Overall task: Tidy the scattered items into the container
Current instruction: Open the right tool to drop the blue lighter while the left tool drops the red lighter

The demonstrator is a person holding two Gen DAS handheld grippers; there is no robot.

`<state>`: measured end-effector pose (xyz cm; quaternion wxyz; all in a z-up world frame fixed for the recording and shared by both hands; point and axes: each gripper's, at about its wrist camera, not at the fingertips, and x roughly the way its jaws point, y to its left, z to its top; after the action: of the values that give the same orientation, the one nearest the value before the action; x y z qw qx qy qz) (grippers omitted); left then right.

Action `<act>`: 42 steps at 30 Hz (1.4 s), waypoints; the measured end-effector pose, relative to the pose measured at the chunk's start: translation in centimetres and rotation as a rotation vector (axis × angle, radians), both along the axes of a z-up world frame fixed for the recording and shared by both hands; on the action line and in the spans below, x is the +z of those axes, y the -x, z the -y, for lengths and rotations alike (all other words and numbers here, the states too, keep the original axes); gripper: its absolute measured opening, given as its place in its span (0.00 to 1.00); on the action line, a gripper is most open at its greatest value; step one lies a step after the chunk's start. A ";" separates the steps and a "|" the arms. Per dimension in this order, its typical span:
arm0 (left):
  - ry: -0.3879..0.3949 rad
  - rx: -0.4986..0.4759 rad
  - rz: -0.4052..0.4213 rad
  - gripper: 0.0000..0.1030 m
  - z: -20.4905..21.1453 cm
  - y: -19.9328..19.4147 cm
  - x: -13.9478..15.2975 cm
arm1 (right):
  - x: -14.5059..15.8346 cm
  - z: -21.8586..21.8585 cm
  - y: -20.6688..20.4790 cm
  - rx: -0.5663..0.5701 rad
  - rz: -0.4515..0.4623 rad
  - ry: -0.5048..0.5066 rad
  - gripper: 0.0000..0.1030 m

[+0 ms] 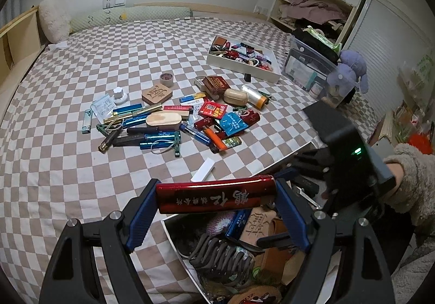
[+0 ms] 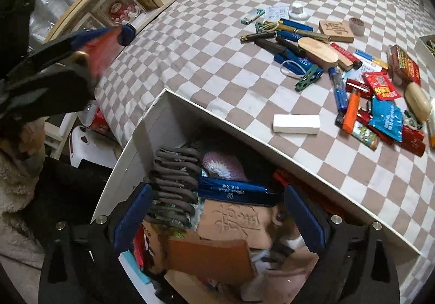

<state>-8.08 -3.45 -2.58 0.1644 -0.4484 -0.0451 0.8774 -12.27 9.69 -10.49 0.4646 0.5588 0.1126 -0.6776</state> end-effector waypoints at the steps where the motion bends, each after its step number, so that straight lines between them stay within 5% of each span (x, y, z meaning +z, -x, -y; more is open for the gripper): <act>1: -0.001 -0.001 0.005 0.80 0.0 0.0 -0.1 | 0.3 -0.4 0.0 -0.002 -0.003 0.002 0.94; 22: -0.008 -0.209 0.301 0.80 -8.3 -3.4 -5.8 | 2.6 -10.3 2.0 -0.233 -0.008 0.045 0.94; 28: -0.048 -0.208 0.424 0.80 -10.5 -5.8 -8.0 | 2.4 -10.8 2.3 -0.253 0.007 0.043 0.94; 34: -0.165 -0.155 0.547 0.80 -11.5 -8.3 -9.4 | 2.3 -10.6 2.0 -0.239 0.005 0.037 0.94; 42: -0.200 -0.119 0.770 0.80 -13.7 -11.3 -11.2 | 2.7 -10.3 1.9 -0.232 -0.001 0.045 0.94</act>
<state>3.27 10.22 -13.73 0.2291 -0.7280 -0.1625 0.6254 -14.20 20.00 -7.77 0.3956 0.5572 0.0323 -0.7294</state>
